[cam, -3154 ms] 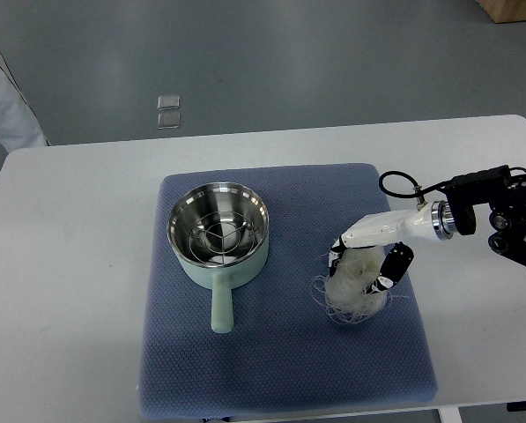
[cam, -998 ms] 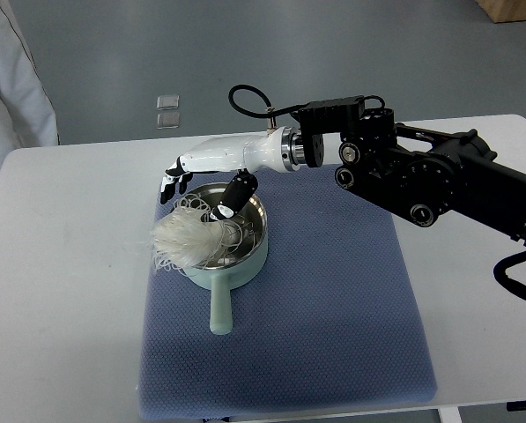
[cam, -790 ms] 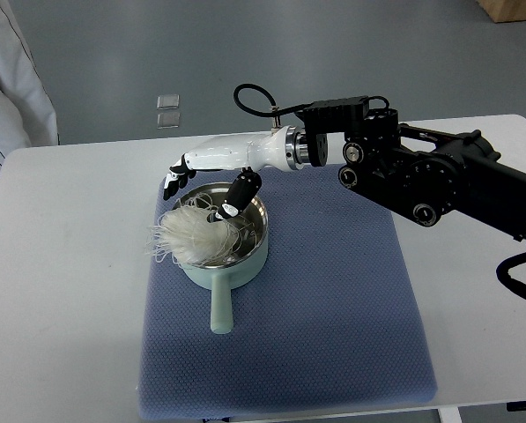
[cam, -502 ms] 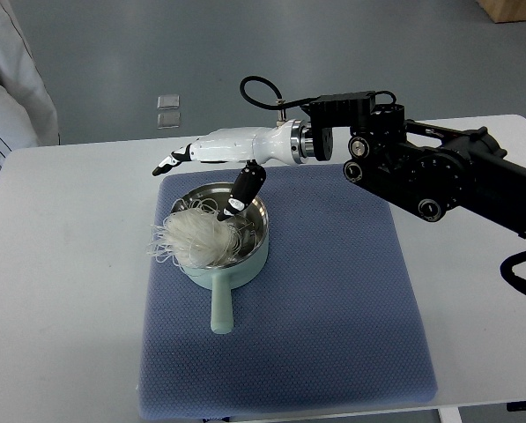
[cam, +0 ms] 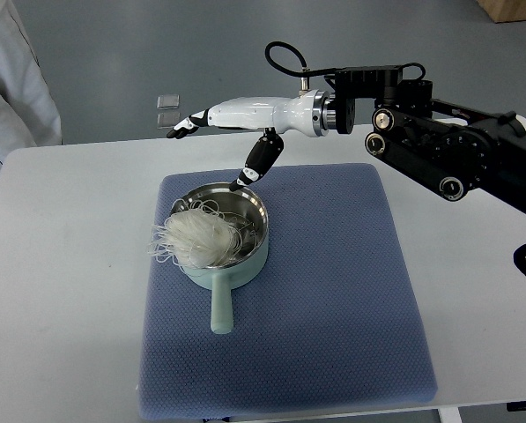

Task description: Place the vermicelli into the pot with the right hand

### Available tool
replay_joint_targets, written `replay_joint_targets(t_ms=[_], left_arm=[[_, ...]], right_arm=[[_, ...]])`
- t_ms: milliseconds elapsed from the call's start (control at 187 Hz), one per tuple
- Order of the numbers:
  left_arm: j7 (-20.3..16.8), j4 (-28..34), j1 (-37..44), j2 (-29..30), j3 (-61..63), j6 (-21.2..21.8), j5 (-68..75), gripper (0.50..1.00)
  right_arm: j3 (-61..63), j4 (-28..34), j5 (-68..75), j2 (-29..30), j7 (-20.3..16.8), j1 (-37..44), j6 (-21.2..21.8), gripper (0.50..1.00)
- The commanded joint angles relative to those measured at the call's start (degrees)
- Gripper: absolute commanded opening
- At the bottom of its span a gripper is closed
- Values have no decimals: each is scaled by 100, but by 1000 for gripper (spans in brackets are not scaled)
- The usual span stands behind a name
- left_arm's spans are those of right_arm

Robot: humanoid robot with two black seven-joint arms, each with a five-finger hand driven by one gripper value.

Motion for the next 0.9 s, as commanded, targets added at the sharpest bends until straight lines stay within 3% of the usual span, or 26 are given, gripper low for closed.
replay_joint_targets(t_ms=[0, 299, 438, 608, 897], left_arm=[[0, 0, -1, 0, 0, 0, 0, 1000], [0, 0, -1, 0, 0, 0, 0, 1000], [0, 0, 8, 0, 0, 0, 0, 1000], [0, 0, -1, 0, 0, 0, 0, 1000], [0, 0, -1, 0, 0, 0, 0, 1000]], right_arm=[[401, -138, 624, -49, -7, -85, -62, 919], [1544, -1439, 4173, 12, 1, -990, -835, 919], [1606, -1668, 5958, 3, 10, -1412, -1292, 921], [1623, -2037, 7145, 12, 1, -1720, -1898, 919], [1570, -2467, 8525, 30, -86, -1975, -2101, 919]])
